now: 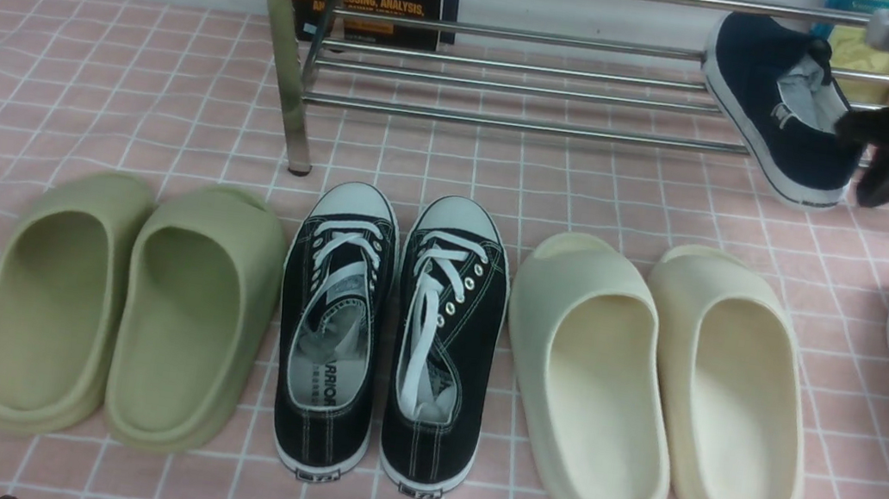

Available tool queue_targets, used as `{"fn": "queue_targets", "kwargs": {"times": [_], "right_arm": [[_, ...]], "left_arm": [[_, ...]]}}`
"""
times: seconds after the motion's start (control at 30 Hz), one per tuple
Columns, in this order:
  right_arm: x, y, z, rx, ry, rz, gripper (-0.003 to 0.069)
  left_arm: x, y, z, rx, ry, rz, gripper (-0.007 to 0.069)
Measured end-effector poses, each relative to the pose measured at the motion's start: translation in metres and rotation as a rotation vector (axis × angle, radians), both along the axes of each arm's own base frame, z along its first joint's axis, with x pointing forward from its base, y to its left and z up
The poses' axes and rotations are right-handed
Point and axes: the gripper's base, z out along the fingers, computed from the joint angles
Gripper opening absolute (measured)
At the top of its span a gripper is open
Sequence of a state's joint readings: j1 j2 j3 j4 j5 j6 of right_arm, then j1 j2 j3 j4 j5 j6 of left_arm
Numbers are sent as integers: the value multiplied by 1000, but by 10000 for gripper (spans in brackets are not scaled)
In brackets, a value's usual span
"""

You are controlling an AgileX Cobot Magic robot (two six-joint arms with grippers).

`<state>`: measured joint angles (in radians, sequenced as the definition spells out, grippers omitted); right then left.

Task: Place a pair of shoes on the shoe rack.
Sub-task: Use the right arm to put a shoe into the shoe rack, then use the right arm to grab the shoe closest to it

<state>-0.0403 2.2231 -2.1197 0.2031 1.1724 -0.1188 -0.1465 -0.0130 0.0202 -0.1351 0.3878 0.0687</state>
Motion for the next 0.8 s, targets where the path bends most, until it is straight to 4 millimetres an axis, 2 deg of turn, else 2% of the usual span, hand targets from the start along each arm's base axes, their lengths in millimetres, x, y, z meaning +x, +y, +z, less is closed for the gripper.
{"fn": "queue_targets", "kwargs": {"times": [0.17, 0.23, 0.3, 0.43, 0.47, 0.5, 0.53, 0.57, 0.6, 0.67, 0.7, 0.8], "right_arm": [[0, 6, 1, -7, -4, 30, -18], [-5, 7, 9, -9, -2, 43, -18], [-12, 7, 23, -19, -11, 60, -17], [-31, 2, 68, -86, -89, 65, -13], [-46, -2, 96, -142, -147, 48, -10], [-48, -2, 100, -143, -154, 48, -10], [-61, -5, 123, -169, -202, 23, -9], [-65, -5, 129, -176, -216, 14, -9], [-85, -6, 157, -185, -278, -7, -8], [-106, -6, 177, -183, -319, -19, -8], [-119, -5, 185, -183, -336, -21, -8], [-153, -4, 179, -178, -280, -27, -6]], "left_arm": [[0, 0, 0, 0, 0, 0, 239], [0, 0, 0, 0, 0, 0, 239], [0, 0, 0, 0, 0, 0, 239], [0, 0, 0, 0, 0, 0, 239], [0, 0, 0, 0, 0, 0, 239], [0, 0, 0, 0, 0, 0, 239], [0, 0, 0, 0, 0, 0, 239], [0, 0, 0, 0, 0, 0, 239], [0, 0, 0, 0, 0, 0, 239], [0, 0, 0, 0, 0, 0, 239], [0, 0, 0, 0, 0, 0, 239], [0, 0, 0, 0, 0, 0, 239]]}}
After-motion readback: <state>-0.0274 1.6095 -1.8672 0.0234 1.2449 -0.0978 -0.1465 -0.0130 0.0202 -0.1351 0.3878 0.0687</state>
